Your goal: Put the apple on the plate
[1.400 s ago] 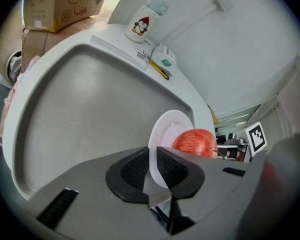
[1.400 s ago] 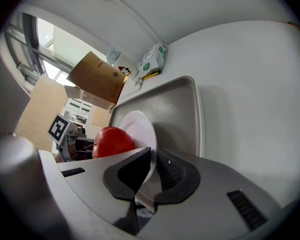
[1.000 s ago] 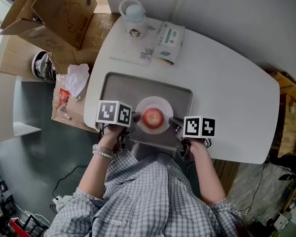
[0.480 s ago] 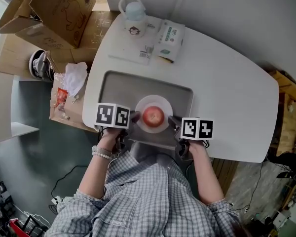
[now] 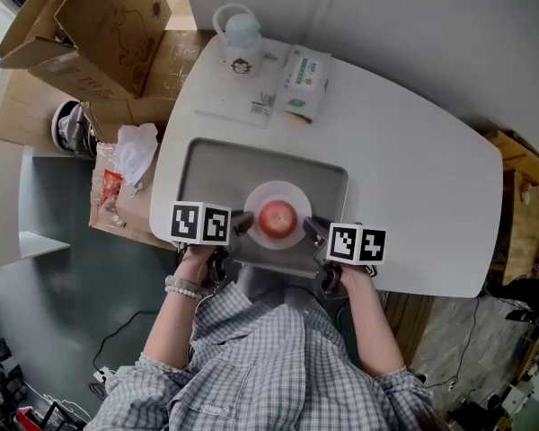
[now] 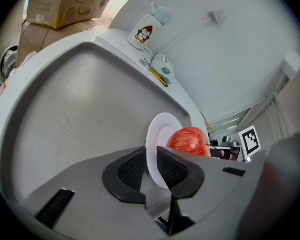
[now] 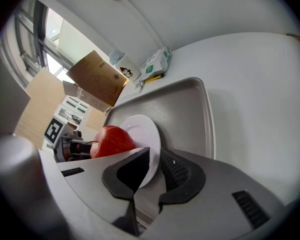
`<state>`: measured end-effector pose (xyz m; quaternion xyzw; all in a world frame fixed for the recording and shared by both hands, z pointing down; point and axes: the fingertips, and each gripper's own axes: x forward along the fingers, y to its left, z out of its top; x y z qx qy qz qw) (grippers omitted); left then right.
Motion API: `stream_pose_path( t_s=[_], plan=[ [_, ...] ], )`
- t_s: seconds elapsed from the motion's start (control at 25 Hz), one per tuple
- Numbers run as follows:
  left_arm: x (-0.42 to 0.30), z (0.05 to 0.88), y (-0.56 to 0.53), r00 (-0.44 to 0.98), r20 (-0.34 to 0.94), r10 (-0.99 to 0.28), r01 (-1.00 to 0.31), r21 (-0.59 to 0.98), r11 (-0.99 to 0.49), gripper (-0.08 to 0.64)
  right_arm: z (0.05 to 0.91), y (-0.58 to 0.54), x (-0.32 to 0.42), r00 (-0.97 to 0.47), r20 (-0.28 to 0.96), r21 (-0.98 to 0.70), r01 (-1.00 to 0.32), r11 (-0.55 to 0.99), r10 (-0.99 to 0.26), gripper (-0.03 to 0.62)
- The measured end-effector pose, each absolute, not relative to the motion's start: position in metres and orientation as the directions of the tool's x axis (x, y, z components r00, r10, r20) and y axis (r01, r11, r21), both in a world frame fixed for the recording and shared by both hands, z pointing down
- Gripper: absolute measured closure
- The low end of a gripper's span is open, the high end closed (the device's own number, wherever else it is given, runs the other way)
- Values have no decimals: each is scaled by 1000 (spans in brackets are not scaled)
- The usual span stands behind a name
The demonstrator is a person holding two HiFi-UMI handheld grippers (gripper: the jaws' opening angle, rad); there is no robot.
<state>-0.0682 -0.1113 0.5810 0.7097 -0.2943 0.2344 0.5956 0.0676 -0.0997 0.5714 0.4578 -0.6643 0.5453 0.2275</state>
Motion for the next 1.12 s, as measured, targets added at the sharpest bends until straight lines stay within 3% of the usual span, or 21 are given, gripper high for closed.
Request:
stream_pose_path(
  t_s=[0.32,0.44,0.76,0.8,0.88,1.12],
  plan=[
    [-76,578,-109,726,666,-171,-685,723,-89,509,563,-103,72,-481,779,-534,-845,-22,-403,543],
    [-74,576,-111,730,658,-186,-680,728,-92,460,561,-101,71,-490,773,-538,-843,-7,-403,543],
    [-100,567,-126,653,673,-347,-727,686,-39,453,553,-96,78,-480,759,-525,-851,23,-440,543],
    [-104,564,-126,638,676,-369,-739,672,-47,458,551,-96,81,-471,757,-515,-857,32,-453,543],
    [-111,557,-124,603,684,-409,-771,632,-80,537,545,-95,86,-466,740,-504,-862,59,-484,545],
    [-100,522,-117,583,641,-498,-798,566,-205,551,513,-99,100,-430,681,-447,-885,129,-593,566]
  ],
)
